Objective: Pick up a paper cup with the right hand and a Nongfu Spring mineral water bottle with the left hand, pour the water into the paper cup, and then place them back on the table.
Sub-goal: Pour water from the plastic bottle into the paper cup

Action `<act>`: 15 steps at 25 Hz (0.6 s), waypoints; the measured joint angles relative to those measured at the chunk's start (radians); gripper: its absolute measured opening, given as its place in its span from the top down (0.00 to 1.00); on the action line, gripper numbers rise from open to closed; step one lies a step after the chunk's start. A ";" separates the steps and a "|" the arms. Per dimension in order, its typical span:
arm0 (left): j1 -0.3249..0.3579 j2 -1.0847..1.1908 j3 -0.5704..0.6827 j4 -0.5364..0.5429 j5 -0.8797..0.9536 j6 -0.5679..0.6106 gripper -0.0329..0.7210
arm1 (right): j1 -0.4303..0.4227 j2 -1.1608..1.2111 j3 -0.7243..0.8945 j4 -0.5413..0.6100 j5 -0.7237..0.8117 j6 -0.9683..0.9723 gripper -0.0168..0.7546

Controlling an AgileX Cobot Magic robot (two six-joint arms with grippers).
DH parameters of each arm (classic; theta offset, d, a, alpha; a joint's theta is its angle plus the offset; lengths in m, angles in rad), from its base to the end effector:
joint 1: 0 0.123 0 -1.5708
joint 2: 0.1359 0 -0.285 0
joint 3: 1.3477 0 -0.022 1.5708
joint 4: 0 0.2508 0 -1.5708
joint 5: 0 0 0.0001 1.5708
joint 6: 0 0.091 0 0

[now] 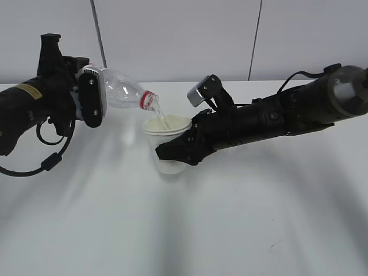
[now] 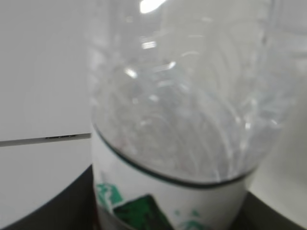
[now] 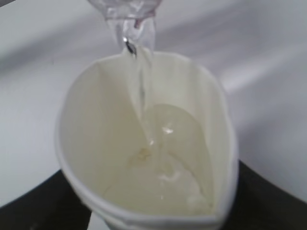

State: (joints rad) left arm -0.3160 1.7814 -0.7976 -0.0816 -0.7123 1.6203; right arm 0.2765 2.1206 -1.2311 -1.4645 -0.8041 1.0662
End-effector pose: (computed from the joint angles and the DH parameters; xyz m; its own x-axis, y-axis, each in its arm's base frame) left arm 0.3435 -0.1072 0.1920 0.2584 0.9660 -0.0023 0.1789 -0.0456 0.9828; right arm 0.3858 0.1772 0.1379 -0.3281 -0.3433 -0.8801 -0.8883 0.4290 0.1639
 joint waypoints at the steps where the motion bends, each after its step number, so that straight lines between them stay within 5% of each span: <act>1: 0.000 0.000 0.000 0.000 0.000 0.000 0.46 | 0.000 0.000 0.000 0.000 0.000 0.000 0.32; 15: 0.000 0.000 0.000 0.000 -0.007 0.000 0.46 | 0.000 0.000 0.000 0.000 0.004 0.000 0.32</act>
State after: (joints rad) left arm -0.3160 1.7814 -0.7976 -0.0816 -0.7191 1.6206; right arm 0.2765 2.1206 -1.2311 -1.4645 -0.8003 1.0662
